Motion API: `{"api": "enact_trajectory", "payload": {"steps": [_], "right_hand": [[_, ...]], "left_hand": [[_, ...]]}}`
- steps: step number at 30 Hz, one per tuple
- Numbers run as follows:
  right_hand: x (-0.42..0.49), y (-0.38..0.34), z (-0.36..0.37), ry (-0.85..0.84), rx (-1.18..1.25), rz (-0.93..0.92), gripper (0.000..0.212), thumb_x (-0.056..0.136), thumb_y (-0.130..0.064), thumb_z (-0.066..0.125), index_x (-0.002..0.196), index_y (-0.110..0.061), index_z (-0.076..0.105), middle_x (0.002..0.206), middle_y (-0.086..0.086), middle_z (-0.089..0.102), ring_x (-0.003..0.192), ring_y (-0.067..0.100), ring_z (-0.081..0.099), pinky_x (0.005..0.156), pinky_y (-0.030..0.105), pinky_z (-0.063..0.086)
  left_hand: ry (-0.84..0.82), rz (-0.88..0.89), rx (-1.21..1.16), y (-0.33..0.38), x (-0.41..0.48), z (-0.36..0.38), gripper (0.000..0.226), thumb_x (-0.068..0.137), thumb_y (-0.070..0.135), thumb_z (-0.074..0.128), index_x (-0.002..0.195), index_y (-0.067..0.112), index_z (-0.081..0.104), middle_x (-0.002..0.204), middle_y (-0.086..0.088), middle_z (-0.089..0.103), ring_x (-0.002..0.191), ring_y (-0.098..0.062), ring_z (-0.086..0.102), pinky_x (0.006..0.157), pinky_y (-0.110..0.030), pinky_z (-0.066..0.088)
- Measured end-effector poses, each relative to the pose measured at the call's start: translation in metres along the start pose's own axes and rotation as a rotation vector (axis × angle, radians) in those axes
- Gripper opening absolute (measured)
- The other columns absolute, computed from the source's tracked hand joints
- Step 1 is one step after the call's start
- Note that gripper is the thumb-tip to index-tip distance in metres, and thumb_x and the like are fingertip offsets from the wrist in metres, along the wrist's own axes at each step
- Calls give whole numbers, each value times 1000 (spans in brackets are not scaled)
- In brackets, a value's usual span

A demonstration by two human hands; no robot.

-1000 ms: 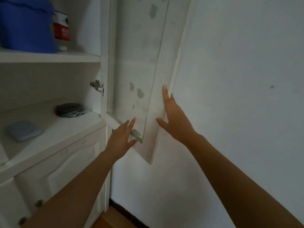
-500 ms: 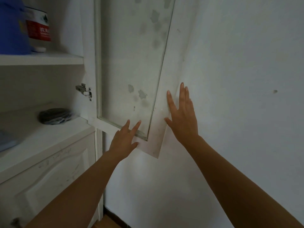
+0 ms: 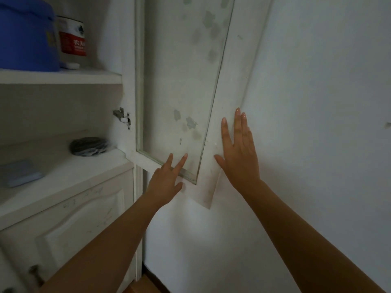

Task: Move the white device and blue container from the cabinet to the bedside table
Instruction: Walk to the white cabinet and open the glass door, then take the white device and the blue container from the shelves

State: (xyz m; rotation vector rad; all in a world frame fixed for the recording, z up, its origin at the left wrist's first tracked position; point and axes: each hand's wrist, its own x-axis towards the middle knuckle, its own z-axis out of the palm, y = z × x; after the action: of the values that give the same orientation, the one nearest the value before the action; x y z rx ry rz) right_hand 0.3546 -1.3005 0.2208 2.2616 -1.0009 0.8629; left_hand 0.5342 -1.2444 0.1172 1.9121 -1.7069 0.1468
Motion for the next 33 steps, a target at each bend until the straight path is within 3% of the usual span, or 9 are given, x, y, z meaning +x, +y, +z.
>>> {"api": "enact_trajectory", "payload": {"steps": [6, 10, 16, 20, 33], "right_hand": [[8, -18, -14, 231, 162, 19, 55, 85, -30, 55, 130, -1, 43, 146, 27, 30, 136, 41, 24, 109, 49, 25], [22, -49, -19, 329, 385, -95, 43, 87, -20, 47, 126, -3, 47, 140, 23, 42, 131, 30, 25, 108, 42, 29], [28, -122, -8, 98, 747, -209, 48, 86, -13, 51, 132, -5, 42, 141, 21, 40, 127, 34, 41, 105, 43, 36], [22, -161, 0, -122, 950, -231, 49, 90, -13, 51, 137, -10, 37, 145, 13, 38, 132, 28, 37, 107, 35, 30], [-1, -191, 37, -393, 1071, -384, 46, 94, -24, 46, 138, -14, 36, 144, 6, 40, 133, 21, 33, 108, 29, 26]], "left_hand": [[-10, -47, 99, -17, -18, -27, 76, 89, 28, 52, 141, 35, -3, 155, -11, 9, 139, -26, 20, 113, -48, 20], [24, -159, 185, -44, -46, -62, 69, 90, 29, 50, 143, 30, 5, 152, -13, 18, 139, -26, 20, 113, -46, 19], [96, -357, 377, -83, -109, -128, 54, 91, 29, 48, 140, 21, 27, 149, -12, 29, 134, -28, 28, 110, -41, 22], [140, -456, 443, -97, -157, -161, 47, 90, 26, 50, 135, 19, 36, 143, -11, 38, 130, -29, 36, 108, -42, 27], [232, -673, 496, -85, -226, -165, 36, 89, 19, 53, 124, 14, 50, 132, -11, 52, 122, -28, 46, 103, -42, 34]]}}
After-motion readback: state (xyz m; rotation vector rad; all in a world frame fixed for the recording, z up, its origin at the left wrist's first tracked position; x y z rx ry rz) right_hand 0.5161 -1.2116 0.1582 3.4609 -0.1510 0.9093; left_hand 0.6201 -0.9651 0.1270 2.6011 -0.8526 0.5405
